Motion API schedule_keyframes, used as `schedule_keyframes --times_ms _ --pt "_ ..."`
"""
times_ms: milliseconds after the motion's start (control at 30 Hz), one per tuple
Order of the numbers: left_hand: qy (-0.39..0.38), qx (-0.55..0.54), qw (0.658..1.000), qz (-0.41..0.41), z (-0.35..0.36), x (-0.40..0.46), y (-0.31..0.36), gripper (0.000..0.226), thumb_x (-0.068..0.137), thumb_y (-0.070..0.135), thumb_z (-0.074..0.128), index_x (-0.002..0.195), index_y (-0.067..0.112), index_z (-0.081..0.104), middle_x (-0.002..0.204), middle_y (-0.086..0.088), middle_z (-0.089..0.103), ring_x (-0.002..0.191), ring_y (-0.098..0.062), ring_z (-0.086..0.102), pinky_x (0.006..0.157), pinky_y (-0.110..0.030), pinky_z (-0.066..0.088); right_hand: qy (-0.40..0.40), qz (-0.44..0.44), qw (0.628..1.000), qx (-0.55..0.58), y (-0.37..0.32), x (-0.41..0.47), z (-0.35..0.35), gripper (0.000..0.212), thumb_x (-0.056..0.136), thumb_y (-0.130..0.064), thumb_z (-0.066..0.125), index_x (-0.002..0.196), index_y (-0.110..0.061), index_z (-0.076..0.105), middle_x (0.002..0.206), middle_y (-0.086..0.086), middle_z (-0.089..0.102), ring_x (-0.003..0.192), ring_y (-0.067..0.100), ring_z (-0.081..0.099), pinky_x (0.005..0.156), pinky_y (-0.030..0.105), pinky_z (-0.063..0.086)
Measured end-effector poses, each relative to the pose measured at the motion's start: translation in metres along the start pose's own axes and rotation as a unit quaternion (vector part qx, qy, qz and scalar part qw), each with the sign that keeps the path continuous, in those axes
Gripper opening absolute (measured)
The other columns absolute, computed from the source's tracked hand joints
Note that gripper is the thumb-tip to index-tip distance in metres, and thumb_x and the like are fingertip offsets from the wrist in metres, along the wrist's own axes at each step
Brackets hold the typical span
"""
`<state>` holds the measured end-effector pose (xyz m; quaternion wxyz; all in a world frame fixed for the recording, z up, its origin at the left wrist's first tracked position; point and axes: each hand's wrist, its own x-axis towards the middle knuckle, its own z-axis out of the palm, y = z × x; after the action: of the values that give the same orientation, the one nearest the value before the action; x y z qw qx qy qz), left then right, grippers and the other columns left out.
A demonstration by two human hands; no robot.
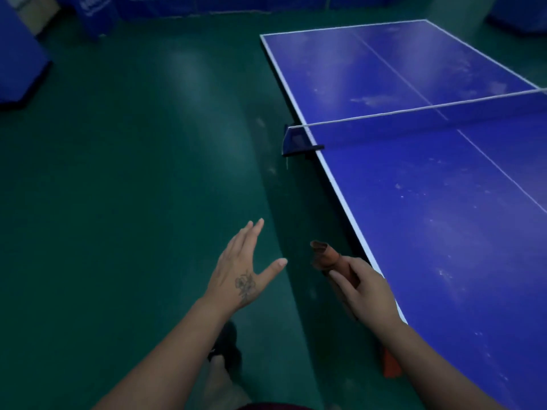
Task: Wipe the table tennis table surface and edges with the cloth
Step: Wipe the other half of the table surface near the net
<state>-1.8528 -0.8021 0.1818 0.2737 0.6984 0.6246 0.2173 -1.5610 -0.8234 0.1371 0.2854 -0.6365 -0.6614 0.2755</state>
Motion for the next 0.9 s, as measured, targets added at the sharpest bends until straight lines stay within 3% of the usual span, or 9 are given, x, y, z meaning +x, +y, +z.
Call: schedule_keyframes --times_ms 100,167,300,500,667,800,900 --pt "-0.052 -0.01 0.998 0.045 -0.001 0.079 -0.02 0.103 0.088 0.088 0.045 0.171 0.04 0.01 0.179 0.007 0.014 0.164 -0.011 0.012 0.133 -0.044 0.02 0.043 0.046 0.998 -0.011 -0.002 0.043 0.011 0.02 0.097 -0.055 0.059 0.112 -0.066 0.052 0.107 -0.031 0.065 0.092 -0.011 0.062 0.065 0.009 0.041" --pt "-0.093 -0.005 0.993 0.078 -0.004 0.13 -0.03 0.104 0.087 0.09 0.044 0.171 0.04 0.009 0.179 0.006 0.014 0.164 -0.012 0.012 0.133 -0.045 0.021 0.068 0.096 0.993 -0.022 -0.005 0.066 0.018 0.024 0.097 -0.05 0.064 0.109 -0.066 0.052 0.105 -0.032 0.064 0.09 -0.011 0.062 0.064 0.014 0.042" --pt "-0.16 -0.002 0.977 0.139 -0.017 0.221 -0.032 0.103 0.088 0.088 0.045 0.171 0.034 0.016 0.174 0.004 0.025 0.159 -0.014 0.022 0.13 -0.045 0.029 0.121 0.187 0.974 -0.037 -0.019 0.102 0.023 0.016 0.096 -0.048 0.066 0.108 -0.055 0.058 0.101 -0.03 0.066 0.091 -0.01 0.061 0.065 0.019 0.042" --pt "-0.214 0.011 0.955 0.203 -0.002 0.335 0.0 0.089 0.089 0.081 0.051 0.156 0.023 0.044 0.136 0.005 0.049 0.13 -0.015 0.048 0.111 -0.039 0.047 0.194 0.283 0.939 -0.036 -0.024 0.142 0.019 0.015 0.096 -0.045 0.068 0.107 -0.051 0.059 0.096 -0.026 0.065 0.09 -0.007 0.061 0.065 0.015 0.039" --pt "-0.235 0.012 0.938 0.255 0.045 0.405 0.041 0.07 0.089 0.08 0.054 0.131 0.024 0.055 0.112 0.009 0.048 0.107 -0.01 0.048 0.093 -0.033 0.05 0.247 0.328 0.911 -0.025 0.012 0.181 0.007 0.015 0.096 -0.047 0.066 0.108 -0.051 0.058 0.097 -0.025 0.064 0.089 -0.005 0.061 0.064 0.025 0.046" --pt "-0.263 0.026 0.931 0.252 0.082 0.458 0.067 0.062 0.092 0.072 0.062 0.125 0.021 0.055 0.121 0.007 0.051 0.117 -0.012 0.05 0.099 -0.032 0.048 0.247 0.328 0.912 -0.013 0.059 0.231 -0.012 0.025 0.097 -0.049 0.064 0.101 -0.069 0.049 0.103 -0.032 0.06 0.09 -0.009 0.059 0.06 0.019 0.038" --pt "-0.291 0.052 0.921 0.255 0.104 0.496 0.084 0.072 0.093 0.07 0.064 0.142 0.018 0.052 0.143 0.004 0.05 0.137 -0.015 0.046 0.112 -0.028 0.041 0.243 0.328 0.913 0.007 0.093 0.268 -0.028 0.026 0.098 -0.047 0.063 0.103 -0.069 0.051 0.104 -0.037 0.061 0.089 -0.012 0.061 0.059 0.017 0.038"
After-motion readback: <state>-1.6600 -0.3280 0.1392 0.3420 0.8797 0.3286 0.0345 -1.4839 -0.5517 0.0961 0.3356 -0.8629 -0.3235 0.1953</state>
